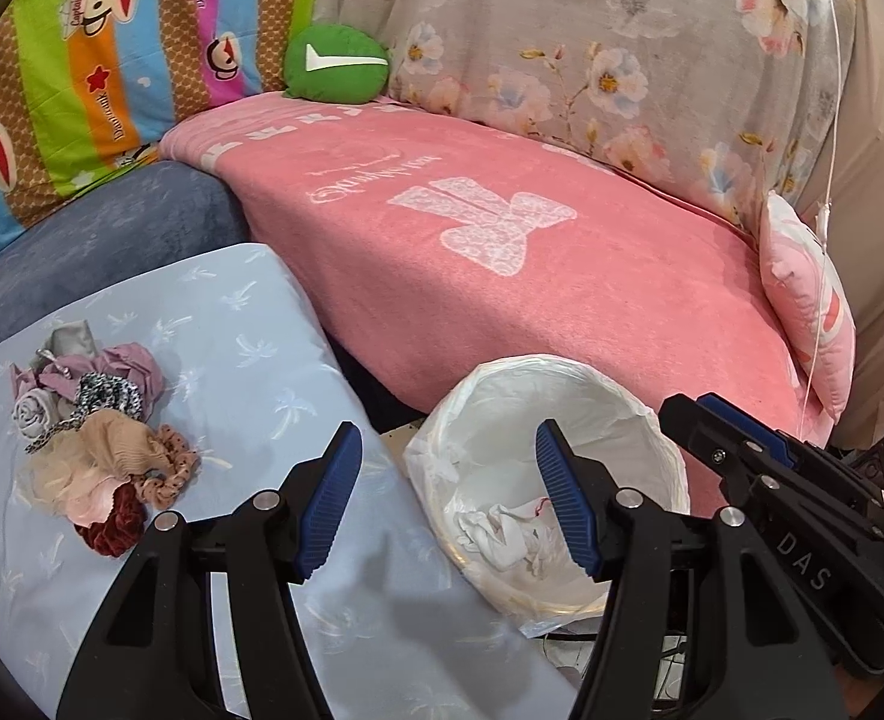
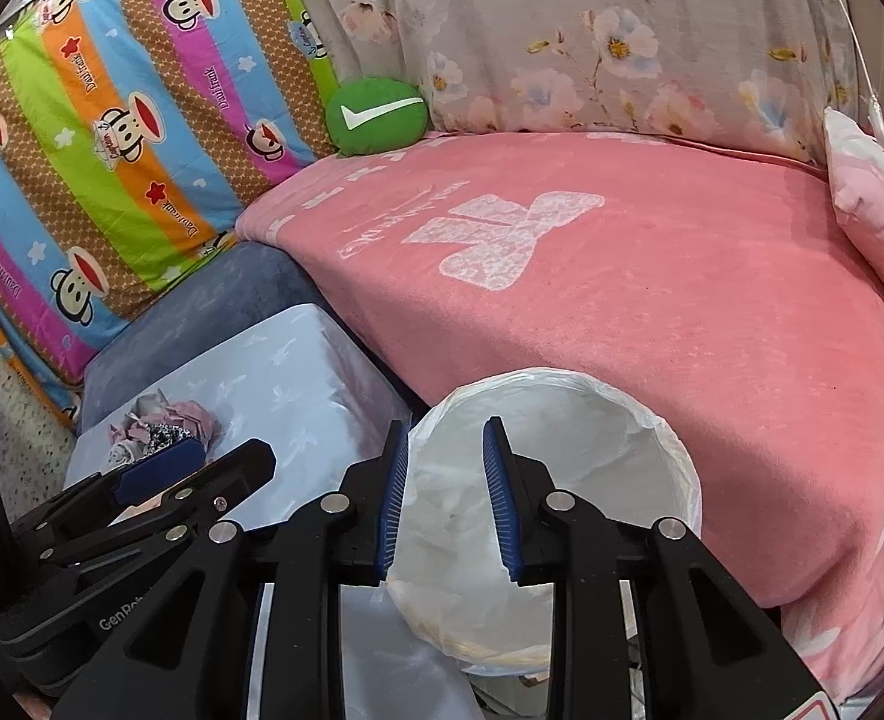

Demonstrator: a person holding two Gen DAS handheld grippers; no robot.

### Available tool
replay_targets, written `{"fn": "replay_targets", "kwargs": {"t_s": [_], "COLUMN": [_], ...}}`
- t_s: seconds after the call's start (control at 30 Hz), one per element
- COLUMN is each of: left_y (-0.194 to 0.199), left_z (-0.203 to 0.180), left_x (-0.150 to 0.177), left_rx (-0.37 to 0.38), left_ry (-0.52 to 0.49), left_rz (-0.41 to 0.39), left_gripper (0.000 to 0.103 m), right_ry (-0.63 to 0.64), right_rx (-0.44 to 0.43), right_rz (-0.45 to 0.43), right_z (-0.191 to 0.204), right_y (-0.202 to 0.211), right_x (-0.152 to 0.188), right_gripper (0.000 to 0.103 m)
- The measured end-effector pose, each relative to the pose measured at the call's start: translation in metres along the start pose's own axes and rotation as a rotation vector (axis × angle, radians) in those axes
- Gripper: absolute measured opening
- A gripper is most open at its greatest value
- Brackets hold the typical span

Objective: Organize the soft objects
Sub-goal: 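Move both tools back to the clothes pile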

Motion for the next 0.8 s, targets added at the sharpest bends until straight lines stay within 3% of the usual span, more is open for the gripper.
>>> {"fn": "replay_targets", "kwargs": {"t_s": [0.4, 0.8], "left_y": [0.010, 0.020], "left_z": [0.049, 0.119], "left_x": [-0.002, 0.001], "left_rx": [-0.059, -0.142], "left_ry": [0.078, 0.184], "left_rz": [-0.014, -0.026], "left_gripper": [0.058, 0.067], "right_ry": [0.063, 0.137], "right_rx": [-0.046, -0.098], "right_rz": [0.023, 0.053], "right_z": [0.046, 0.104], "right_y": [-0.012, -0.031], "right_x": [0.003, 0.008], "right_gripper": [0.031, 0.042]}}
Point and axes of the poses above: each gripper's, at about its wrist camera, not at the fingertips, and y roughly against the way its jaws point, z to its left, x to its underside, the point moved 8 cm from there along -y, roughly the way its jaws point, and after that the axes turned 10 degrees about y, right-handed, at the moved point
